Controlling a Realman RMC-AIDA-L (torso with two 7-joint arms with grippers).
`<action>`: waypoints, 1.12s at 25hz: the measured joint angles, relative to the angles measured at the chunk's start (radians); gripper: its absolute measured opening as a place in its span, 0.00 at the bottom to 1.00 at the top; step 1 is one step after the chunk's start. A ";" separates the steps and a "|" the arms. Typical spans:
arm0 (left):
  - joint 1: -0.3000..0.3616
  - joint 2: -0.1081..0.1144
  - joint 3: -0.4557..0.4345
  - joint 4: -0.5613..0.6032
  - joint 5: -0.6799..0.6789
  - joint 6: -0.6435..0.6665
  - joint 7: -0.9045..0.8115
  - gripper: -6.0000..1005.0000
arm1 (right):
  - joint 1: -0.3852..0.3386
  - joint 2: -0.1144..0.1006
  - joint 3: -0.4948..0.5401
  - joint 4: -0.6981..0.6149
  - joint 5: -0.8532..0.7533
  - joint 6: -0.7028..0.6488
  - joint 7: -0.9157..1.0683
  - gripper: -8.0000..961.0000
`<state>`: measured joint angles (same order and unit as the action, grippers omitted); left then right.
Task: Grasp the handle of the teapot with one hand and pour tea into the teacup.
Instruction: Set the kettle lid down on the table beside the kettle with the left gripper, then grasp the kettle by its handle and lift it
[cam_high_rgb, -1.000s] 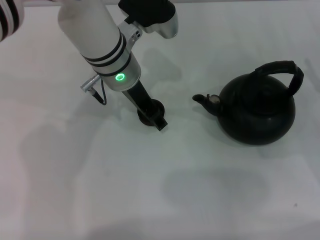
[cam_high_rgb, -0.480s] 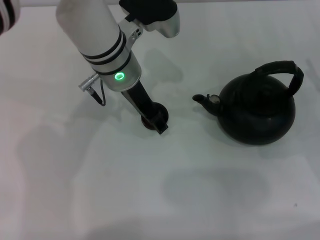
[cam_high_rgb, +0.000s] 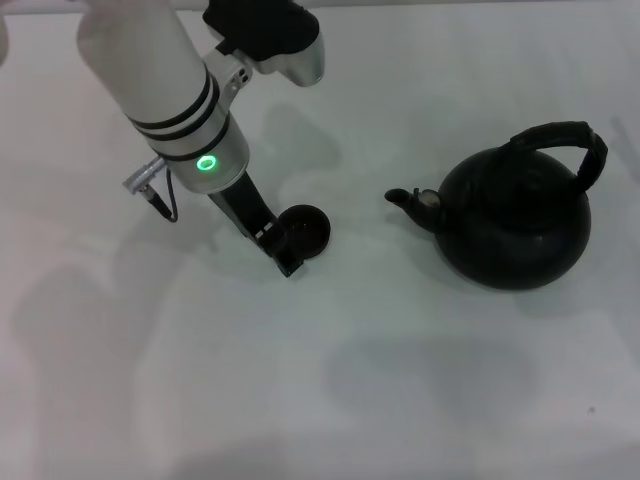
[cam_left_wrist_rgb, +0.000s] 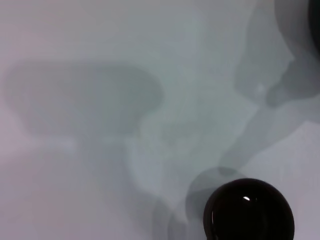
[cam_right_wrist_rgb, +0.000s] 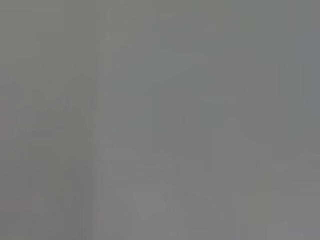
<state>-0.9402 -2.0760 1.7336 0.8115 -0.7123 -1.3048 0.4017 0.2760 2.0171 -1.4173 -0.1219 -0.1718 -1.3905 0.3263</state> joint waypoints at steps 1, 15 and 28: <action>0.003 0.000 0.000 0.004 0.000 -0.003 0.000 0.78 | 0.000 0.000 0.000 0.001 0.000 -0.003 0.000 0.91; 0.274 0.003 -0.037 0.496 0.062 -0.213 -0.019 0.78 | -0.030 0.000 0.000 -0.005 0.000 -0.021 0.002 0.91; 0.743 0.003 -0.417 0.654 -0.342 -0.004 0.550 0.78 | -0.137 -0.091 -0.011 -0.084 -0.204 -0.080 0.173 0.91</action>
<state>-0.1974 -2.0731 1.3164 1.4652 -1.0546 -1.3087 0.9518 0.1390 1.9258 -1.4282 -0.2059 -0.3756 -1.4709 0.4993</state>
